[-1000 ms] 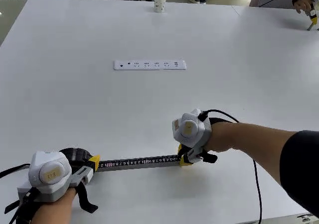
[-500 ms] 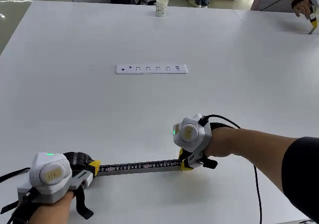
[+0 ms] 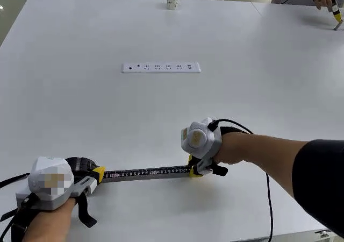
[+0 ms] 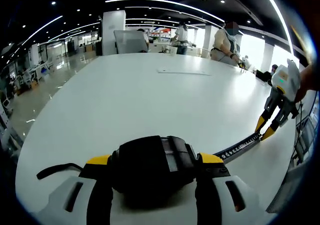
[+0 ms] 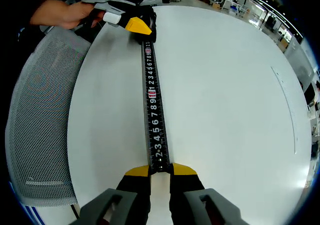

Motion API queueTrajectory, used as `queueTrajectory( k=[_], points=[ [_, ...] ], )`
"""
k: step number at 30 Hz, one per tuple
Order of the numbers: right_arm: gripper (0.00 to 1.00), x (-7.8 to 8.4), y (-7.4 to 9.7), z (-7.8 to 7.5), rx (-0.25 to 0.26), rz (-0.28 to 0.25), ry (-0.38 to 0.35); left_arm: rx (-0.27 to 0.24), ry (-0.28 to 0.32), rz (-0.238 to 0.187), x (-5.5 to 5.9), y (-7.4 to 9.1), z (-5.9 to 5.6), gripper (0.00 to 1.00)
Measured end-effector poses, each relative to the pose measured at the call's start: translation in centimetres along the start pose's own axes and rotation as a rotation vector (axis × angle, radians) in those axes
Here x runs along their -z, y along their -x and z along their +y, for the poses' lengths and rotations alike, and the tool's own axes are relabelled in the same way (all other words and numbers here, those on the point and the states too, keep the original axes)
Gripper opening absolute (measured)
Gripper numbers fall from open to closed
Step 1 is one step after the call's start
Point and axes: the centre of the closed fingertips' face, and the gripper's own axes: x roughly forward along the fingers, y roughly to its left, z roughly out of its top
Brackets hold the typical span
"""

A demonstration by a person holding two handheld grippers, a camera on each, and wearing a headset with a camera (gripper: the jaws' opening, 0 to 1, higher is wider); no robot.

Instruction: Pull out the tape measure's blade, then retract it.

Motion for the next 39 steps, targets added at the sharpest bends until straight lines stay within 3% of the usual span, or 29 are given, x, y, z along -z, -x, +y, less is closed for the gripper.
queueTrajectory(
  k=[21, 34, 39],
  points=[
    [0.10, -0.33, -0.10, -0.04, 0.012, 0.020, -0.004, 0.007, 0.001, 0.047, -0.01, -0.24, 0.15, 0.62],
    [0.10, -0.64, -0.24, 0.00, 0.019, -0.010, 0.000, 0.006, -0.006, 0.005, -0.08, -0.27, 0.16, 0.62],
    [0.10, -0.74, -0.23, -0.04, 0.007, -0.019, 0.013, 0.008, -0.005, 0.016, -0.08, -0.23, 0.10, 0.62]
  ],
)
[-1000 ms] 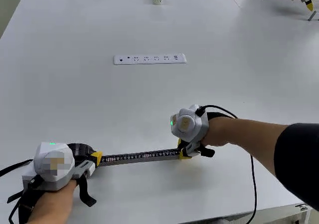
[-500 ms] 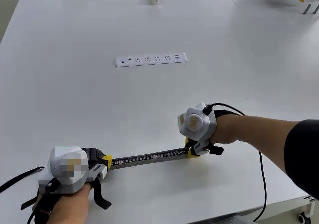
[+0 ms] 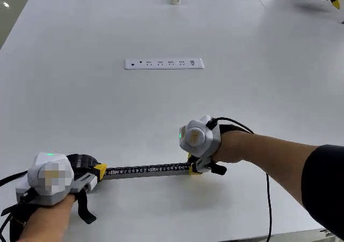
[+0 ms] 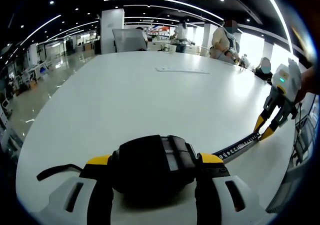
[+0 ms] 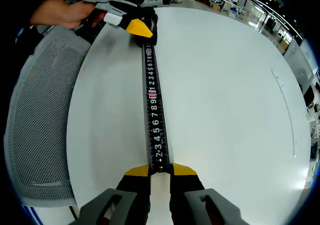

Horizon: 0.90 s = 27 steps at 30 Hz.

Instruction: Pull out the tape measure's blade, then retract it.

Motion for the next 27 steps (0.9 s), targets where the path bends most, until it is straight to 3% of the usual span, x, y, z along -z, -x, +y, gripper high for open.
queueTrajectory(
  k=[10, 13, 18, 22, 27],
  points=[
    [0.10, -0.35, -0.04, 0.07, -0.012, 0.007, -0.027, 0.010, 0.004, -0.012, -0.11, 0.01, 0.06, 0.62],
    [0.10, -0.43, -0.12, 0.22, 0.016, 0.013, -0.033, 0.010, 0.003, 0.015, -0.04, 0.07, 0.06, 0.62],
    [0.10, -0.51, -0.11, 0.16, 0.020, 0.024, -0.022, 0.012, 0.005, 0.015, 0.04, -0.02, 0.13, 0.62],
    [0.10, -0.52, -0.21, 0.13, 0.020, 0.019, -0.017, 0.009, -0.001, 0.047, 0.04, -0.27, 0.21, 0.62],
    [0.10, -0.56, -0.25, 0.10, 0.018, 0.015, -0.019, 0.013, -0.003, 0.024, 0.12, -0.15, 0.13, 0.62]
  ],
)
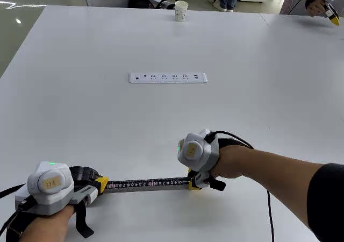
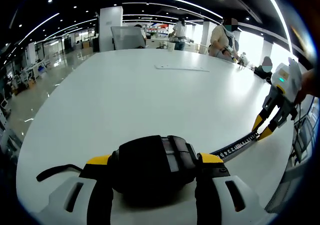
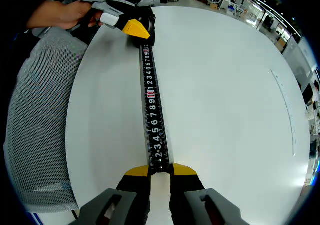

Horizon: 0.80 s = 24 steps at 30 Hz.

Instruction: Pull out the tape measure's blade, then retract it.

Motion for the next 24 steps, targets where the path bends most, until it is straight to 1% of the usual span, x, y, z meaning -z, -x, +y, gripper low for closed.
queueTrajectory(
  k=[5, 18, 24],
  points=[
    [0.10, -0.11, -0.04, -0.03, -0.004, 0.002, 0.004, 0.002, 0.006, 0.018, 0.07, -0.10, 0.06, 0.62],
    [0.10, -0.55, -0.18, -0.04, -0.010, -0.003, -0.006, -0.001, 0.008, 0.017, 0.07, -0.03, 0.02, 0.62],
    [0.10, -0.73, -0.25, -0.04, -0.011, -0.005, 0.006, -0.001, 0.009, 0.026, 0.06, -0.05, 0.04, 0.62]
  ],
)
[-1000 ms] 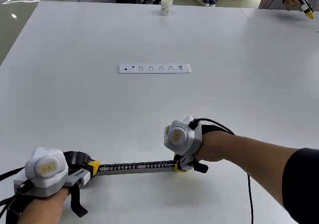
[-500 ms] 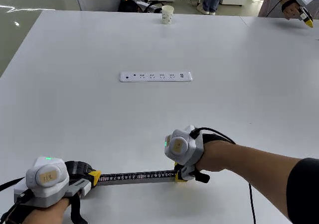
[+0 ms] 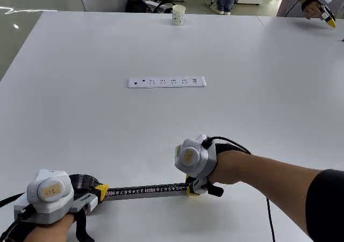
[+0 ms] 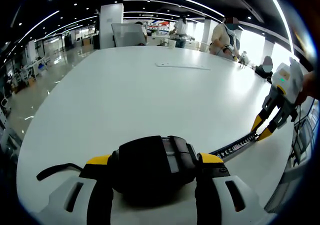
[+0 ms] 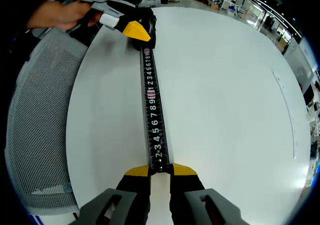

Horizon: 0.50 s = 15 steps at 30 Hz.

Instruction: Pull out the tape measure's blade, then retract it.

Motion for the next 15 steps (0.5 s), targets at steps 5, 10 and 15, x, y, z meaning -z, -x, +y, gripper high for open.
queueTrajectory(
  k=[5, 10, 15],
  points=[
    [0.10, -0.21, 0.00, 0.00, -0.005, -0.012, 0.004, 0.001, -0.001, -0.001, -0.02, -0.03, -0.03, 0.62],
    [0.10, -0.42, -0.07, 0.00, -0.005, -0.015, 0.011, 0.001, 0.000, 0.005, 0.03, 0.03, -0.03, 0.62],
    [0.10, -0.58, -0.10, 0.00, 0.000, -0.003, 0.026, 0.001, 0.001, 0.002, -0.01, 0.04, -0.07, 0.62]
  ],
)
